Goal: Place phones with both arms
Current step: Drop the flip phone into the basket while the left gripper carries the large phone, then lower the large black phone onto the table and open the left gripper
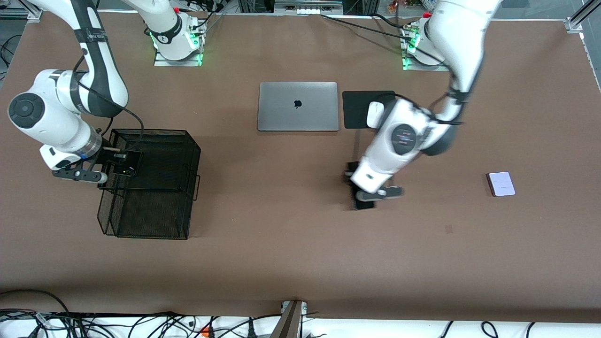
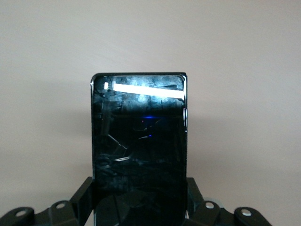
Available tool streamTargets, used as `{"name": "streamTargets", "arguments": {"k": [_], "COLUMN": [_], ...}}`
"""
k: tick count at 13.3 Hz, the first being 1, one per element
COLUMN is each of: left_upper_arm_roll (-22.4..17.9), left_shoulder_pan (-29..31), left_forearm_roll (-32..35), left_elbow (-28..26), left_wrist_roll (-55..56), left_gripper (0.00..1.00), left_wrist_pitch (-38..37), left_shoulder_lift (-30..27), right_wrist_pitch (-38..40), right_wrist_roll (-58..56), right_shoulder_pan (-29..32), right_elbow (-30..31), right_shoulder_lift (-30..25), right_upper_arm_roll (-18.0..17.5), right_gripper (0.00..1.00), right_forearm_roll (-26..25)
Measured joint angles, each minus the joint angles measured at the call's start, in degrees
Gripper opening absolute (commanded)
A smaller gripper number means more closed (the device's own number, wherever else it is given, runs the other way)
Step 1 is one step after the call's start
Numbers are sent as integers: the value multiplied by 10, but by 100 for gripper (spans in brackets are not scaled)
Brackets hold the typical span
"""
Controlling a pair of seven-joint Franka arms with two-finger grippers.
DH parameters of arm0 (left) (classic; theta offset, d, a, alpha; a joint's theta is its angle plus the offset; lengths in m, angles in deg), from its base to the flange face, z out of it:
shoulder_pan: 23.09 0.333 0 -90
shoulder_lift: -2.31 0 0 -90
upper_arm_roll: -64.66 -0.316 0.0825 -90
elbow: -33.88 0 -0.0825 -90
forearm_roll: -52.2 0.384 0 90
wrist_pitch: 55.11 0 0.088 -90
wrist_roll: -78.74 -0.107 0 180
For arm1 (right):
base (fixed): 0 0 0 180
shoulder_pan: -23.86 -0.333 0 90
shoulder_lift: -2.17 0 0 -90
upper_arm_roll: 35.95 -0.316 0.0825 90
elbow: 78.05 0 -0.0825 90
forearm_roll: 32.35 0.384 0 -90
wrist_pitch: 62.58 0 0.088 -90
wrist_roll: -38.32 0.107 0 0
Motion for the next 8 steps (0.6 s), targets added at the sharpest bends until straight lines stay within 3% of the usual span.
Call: {"name": "streamTargets", "arguments": {"k": [4,8], "left_upper_arm_roll": [-7,-16], "left_shoulder_pan": [-77,-123], "left_forearm_roll": [4,59], "left_elbow": [101,174], "left_wrist_roll": [58,122], "left_gripper": [0,0], "left_wrist_pitch": [0,0], "left_shoulder_lift": [82,143], "right_wrist_pitch": [99,183], "right_wrist_roll": [0,0], "right_shoulder_pan": [-1,-2], "right_elbow": [-74,-153], "right_shoulder_lift": [-2,-2], "right_upper_arm_roll": [0,-1], "right_gripper": [99,99], "right_forearm_roll": [0,18]}}
